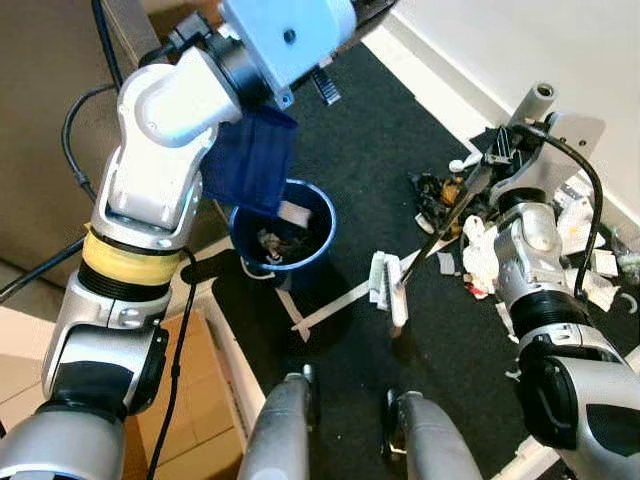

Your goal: Sweep floor

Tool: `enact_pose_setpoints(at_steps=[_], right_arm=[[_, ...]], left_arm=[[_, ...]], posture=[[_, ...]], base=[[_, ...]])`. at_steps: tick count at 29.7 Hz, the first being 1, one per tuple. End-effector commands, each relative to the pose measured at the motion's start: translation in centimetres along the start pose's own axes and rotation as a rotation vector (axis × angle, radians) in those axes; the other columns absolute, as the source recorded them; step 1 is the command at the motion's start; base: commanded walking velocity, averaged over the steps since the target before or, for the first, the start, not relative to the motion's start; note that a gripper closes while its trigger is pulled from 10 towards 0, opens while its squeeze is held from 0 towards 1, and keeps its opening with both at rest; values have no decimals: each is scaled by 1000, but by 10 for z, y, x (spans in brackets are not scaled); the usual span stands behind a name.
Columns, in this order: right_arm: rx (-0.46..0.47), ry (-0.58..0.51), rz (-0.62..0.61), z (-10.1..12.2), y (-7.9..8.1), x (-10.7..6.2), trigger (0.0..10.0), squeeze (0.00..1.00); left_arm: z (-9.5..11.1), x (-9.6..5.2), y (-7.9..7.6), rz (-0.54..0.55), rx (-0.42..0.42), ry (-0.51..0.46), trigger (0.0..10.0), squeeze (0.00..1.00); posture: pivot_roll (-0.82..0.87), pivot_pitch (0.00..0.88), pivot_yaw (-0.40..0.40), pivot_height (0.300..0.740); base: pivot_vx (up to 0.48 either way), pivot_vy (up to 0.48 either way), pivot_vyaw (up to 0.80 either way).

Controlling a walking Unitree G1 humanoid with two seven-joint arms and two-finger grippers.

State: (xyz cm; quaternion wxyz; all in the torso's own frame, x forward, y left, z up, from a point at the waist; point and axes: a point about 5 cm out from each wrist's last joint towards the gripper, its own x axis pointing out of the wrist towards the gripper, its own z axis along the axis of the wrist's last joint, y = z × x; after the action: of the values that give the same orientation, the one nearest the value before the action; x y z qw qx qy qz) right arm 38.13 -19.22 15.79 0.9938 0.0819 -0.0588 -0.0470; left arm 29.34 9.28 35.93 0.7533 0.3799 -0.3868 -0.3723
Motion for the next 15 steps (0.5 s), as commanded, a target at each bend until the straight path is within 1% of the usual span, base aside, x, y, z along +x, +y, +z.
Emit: enact_pose_setpoints(at_steps=[1, 4, 6, 9, 10, 11, 12, 13, 14, 15], right_arm=[[-6, -39, -7, 7, -3, 1, 10000, 0], [-6, -38, -7, 7, -3, 1, 10000, 0], [-6, -38, -8, 7, -3, 1, 10000, 0], [-6, -37, -7, 7, -3, 1, 10000, 0], [-5, -37, -7, 7, -3, 1, 10000, 0], [-5, -37, -7, 7, -3, 1, 10000, 0], [-5, -37, -7, 7, -3, 1, 10000, 0], [-4, -38, -7, 7, -3, 1, 10000, 0], [-3, -39, -7, 8, -3, 1, 10000, 0], [-3, -40, -7, 8, -3, 1, 10000, 0]], left_arm=[[13, -2, -4, -52, 114, -35, 10000, 0], [12, -3, -9, -60, 100, -35, 10000, 0], [12, -3, -10, -61, 101, -36, 10000, 0], [10, -4, -8, -37, 73, -32, 10000, 0], [9, -5, -2, 18, 25, -25, 10000, 0], [9, -5, -2, 18, 25, -25, 10000, 0], [7, -6, 10, 107, -37, -14, 10000, 0], [5, -7, 18, 167, -80, -7, 10000, 0], [3, -9, 31, 249, -118, 0, 10000, 0], [3, -10, 39, 297, -137, 3, 10000, 0]], posture=[[120, 196, 16, 740], [121, 196, 14, 740], [121, 196, 14, 740], [121, 195, 14, 740], [120, 195, 15, 740], [120, 195, 15, 740], [119, 194, 15, 740], [119, 194, 15, 740], [118, 193, 15, 740], [118, 193, 15, 740]], base=[[0, 0, 0], [0, 0, 0], [0, 0, 0], [0, 0, 0], [0, 0, 0], [0, 0, 0], [0, 0, 0], [0, 0, 0], [0, 0, 0], [0, 0, 0]])
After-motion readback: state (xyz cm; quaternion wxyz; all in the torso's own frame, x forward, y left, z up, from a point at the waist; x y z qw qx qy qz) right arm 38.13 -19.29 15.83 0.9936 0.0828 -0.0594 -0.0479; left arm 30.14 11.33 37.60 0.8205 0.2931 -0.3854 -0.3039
